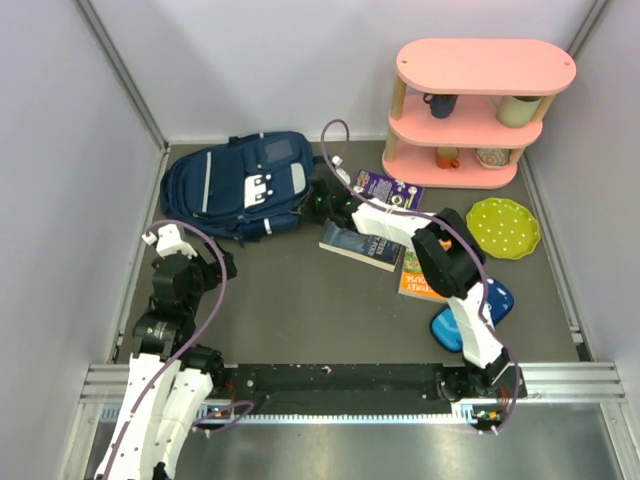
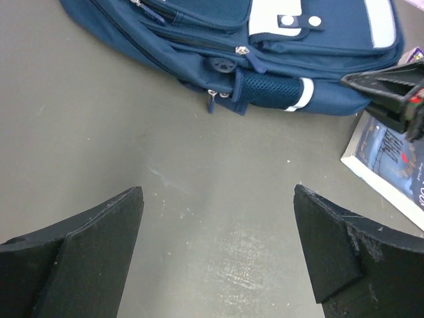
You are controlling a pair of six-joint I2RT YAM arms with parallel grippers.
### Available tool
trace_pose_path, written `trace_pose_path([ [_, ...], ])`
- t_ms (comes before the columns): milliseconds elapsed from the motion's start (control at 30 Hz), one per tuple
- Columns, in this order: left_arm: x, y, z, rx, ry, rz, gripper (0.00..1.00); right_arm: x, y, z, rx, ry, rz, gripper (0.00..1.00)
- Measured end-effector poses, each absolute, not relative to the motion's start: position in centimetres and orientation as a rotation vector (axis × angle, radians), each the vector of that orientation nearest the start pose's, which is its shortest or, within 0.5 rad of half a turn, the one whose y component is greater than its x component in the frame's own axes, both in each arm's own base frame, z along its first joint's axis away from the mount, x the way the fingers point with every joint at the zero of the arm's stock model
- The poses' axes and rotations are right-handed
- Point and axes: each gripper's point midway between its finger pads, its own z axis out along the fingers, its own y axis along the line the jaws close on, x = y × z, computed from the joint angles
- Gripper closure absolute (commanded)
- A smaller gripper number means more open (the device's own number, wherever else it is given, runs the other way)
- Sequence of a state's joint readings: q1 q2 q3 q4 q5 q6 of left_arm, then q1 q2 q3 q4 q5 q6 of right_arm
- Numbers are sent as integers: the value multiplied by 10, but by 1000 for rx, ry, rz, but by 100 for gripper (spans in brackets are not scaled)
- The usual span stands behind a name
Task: Pack the student bag
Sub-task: Unzip the student bag at the center of the board.
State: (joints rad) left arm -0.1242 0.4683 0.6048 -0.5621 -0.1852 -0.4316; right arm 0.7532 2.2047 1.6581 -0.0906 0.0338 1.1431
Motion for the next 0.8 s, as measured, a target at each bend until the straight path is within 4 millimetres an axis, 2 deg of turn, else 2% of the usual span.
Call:
trace_pose_path([
  [133, 231, -24, 178, -446, 1972, -251, 3, 414, 426, 122, 475, 2327, 981, 100],
  [300, 225, -38, 148, -470, 2027, -342, 6, 403, 403, 154, 479, 2312, 993, 100],
  [433, 224, -48, 134, -466, 2027, -414, 10, 400, 393, 163, 480, 2312, 992, 100],
  [633, 228, -68, 111, -411, 2033, -533, 11, 394, 387, 162, 481, 2332, 984, 100],
  [800, 245, -77, 117, -318, 1985, -567, 11, 384, 379, 173, 469, 2331, 985, 100],
])
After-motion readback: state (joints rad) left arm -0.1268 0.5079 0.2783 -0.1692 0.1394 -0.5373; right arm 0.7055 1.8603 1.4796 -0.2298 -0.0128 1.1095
